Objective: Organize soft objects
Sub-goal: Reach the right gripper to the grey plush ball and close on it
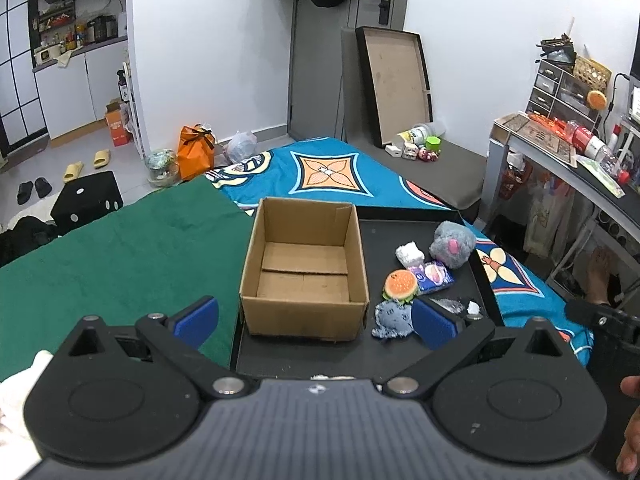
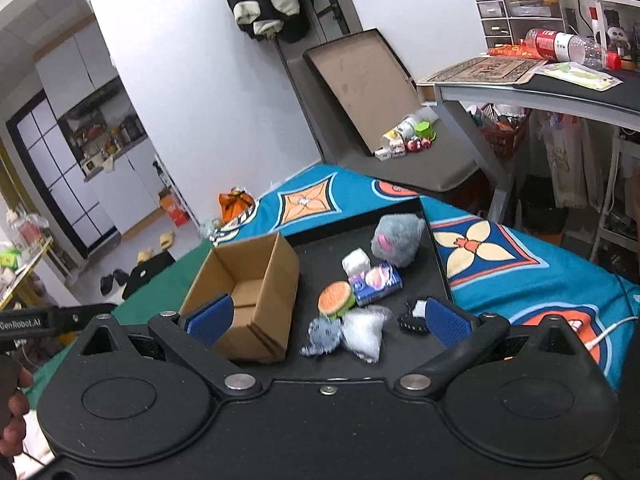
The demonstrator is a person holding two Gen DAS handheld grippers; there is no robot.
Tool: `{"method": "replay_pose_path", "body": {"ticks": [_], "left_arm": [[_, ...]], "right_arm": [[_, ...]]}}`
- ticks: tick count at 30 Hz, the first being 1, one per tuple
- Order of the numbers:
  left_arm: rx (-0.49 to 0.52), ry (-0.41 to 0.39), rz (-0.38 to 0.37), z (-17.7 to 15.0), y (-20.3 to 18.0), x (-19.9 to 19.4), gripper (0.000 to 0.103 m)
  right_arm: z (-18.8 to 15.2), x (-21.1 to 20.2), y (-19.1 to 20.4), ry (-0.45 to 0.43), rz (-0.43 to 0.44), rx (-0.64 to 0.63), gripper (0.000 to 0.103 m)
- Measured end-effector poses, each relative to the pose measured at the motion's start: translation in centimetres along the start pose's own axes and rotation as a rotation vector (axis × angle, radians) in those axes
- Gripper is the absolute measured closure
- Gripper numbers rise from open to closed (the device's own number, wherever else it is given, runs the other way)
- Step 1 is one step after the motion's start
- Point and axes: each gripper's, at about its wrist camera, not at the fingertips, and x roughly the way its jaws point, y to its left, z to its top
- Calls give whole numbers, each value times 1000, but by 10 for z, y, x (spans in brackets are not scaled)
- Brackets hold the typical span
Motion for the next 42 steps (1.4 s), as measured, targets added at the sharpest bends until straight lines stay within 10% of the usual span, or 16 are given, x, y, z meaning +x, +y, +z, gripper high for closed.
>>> {"method": "replay_pose_path", "body": {"ticks": [42], "left_arm": [[12,101,173,20,31,124,3]], "right_arm": [[31,138,-41,101,-57,4,1]]}}
